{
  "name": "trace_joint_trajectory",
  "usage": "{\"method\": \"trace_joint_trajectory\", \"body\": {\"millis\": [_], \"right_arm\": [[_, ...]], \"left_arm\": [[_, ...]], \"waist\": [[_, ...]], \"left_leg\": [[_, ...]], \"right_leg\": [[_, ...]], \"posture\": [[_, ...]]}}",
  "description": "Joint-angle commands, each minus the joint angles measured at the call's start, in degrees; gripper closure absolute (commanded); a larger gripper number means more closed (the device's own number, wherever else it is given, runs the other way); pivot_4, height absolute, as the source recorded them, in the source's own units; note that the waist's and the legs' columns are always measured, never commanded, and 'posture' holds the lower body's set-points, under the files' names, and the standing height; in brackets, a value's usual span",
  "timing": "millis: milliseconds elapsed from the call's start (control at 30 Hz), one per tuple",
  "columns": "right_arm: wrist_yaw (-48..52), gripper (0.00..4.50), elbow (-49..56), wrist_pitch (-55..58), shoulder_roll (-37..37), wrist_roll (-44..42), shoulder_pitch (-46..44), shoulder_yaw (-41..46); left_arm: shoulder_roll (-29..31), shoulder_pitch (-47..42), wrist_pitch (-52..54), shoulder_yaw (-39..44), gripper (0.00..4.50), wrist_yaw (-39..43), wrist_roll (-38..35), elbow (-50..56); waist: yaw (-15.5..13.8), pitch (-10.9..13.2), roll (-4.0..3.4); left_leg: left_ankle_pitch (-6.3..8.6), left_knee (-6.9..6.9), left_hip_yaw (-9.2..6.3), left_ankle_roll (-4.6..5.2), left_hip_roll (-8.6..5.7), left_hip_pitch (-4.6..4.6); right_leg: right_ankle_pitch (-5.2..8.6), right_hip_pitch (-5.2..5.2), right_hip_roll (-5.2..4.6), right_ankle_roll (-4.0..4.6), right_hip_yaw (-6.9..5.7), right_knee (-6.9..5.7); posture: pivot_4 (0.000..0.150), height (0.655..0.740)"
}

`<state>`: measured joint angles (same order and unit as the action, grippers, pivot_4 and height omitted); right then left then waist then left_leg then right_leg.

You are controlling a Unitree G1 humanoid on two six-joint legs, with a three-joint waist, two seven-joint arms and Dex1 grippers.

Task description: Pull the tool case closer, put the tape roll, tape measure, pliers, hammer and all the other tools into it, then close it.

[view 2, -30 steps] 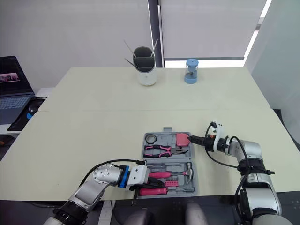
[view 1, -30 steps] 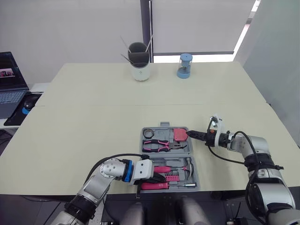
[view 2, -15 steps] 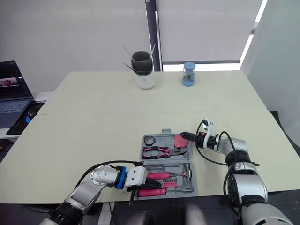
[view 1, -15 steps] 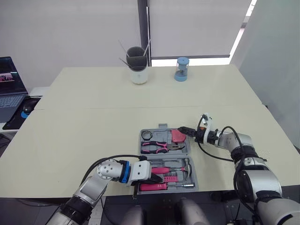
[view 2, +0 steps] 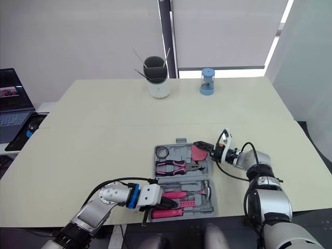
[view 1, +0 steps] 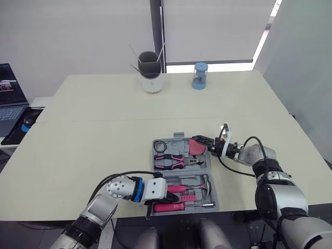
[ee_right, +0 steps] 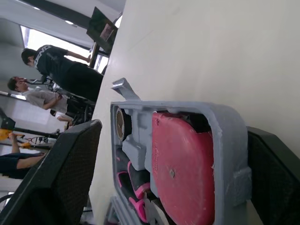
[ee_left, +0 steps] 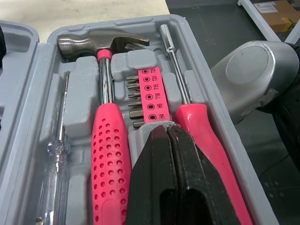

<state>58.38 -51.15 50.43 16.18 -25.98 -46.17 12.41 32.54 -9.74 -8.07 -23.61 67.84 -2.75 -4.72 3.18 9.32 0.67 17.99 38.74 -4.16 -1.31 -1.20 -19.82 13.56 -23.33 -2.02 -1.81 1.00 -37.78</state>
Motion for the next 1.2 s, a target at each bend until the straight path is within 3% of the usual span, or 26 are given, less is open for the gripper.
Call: {"method": "trace_joint_trajectory", "body": {"millis": [33,367,667,1000,1100,1200], "right_arm": [[2.9,0.04,8.7,4.7,1.2,-3.5,1.4,-0.3],[4.7,0.04,25.0,11.6,6.3,-8.0,7.7,-2.3],[1.4,0.04,33.0,18.5,7.3,-14.4,9.6,0.5],[-1.2,0.04,49.1,29.8,11.4,-23.4,15.7,1.0],[-2.1,0.04,54.2,34.7,13.5,-27.9,17.4,2.6],[-0.7,0.04,65.3,37.5,18.9,-32.5,24.1,1.3]], "left_arm": [[1.1,0.5,0.2,-1.3,4.50,-0.5,3.0,-1.8],[1.9,-2.3,-3.7,-1.0,4.50,0.5,2.9,-2.8],[6.0,-0.8,-1.6,3.6,4.50,1.4,-2.9,9.0],[23.8,8.9,-1.1,17.3,4.50,9.4,-11.9,15.5],[24.8,11.9,-3.1,19.1,4.50,9.2,-11.1,12.7],[22.2,10.6,-3.8,20.3,4.50,4.4,-8.8,6.4]], "waist": [[-0.1,0.0,0.00],[-0.5,0.0,-0.06],[-0.5,0.1,-0.11],[-0.7,0.2,-0.25],[-1.0,0.3,-0.35],[-1.7,0.3,-0.37]], "left_leg": [[0.00,0.00,-0.01,0.00,0.00,-0.01],[0.00,0.01,0.00,0.00,-0.06,-0.05],[0.01,-0.01,-0.03,0.00,-0.04,-0.20],[0.02,-0.02,-0.08,0.02,-0.06,-0.65],[0.02,-0.02,-0.10,0.03,-0.08,-0.76],[0.02,-0.02,-0.15,0.03,-0.06,-0.88]], "right_leg": [[0.00,0.00,0.00,0.00,-0.01,0.00],[0.01,0.00,-0.02,-0.02,-0.02,0.06],[0.02,-0.14,-0.04,-0.04,-0.03,0.10],[0.03,-0.46,-0.11,-0.05,-0.10,0.27],[0.03,-0.48,-0.10,-0.07,-0.15,0.42],[0.03,-0.48,-0.03,-0.09,-0.22,0.62]], "posture": [[0.150,0.7400],[0.150,0.7400],[0.150,0.7400],[0.150,0.7400],[0.150,0.7400],[0.150,0.7400]]}}
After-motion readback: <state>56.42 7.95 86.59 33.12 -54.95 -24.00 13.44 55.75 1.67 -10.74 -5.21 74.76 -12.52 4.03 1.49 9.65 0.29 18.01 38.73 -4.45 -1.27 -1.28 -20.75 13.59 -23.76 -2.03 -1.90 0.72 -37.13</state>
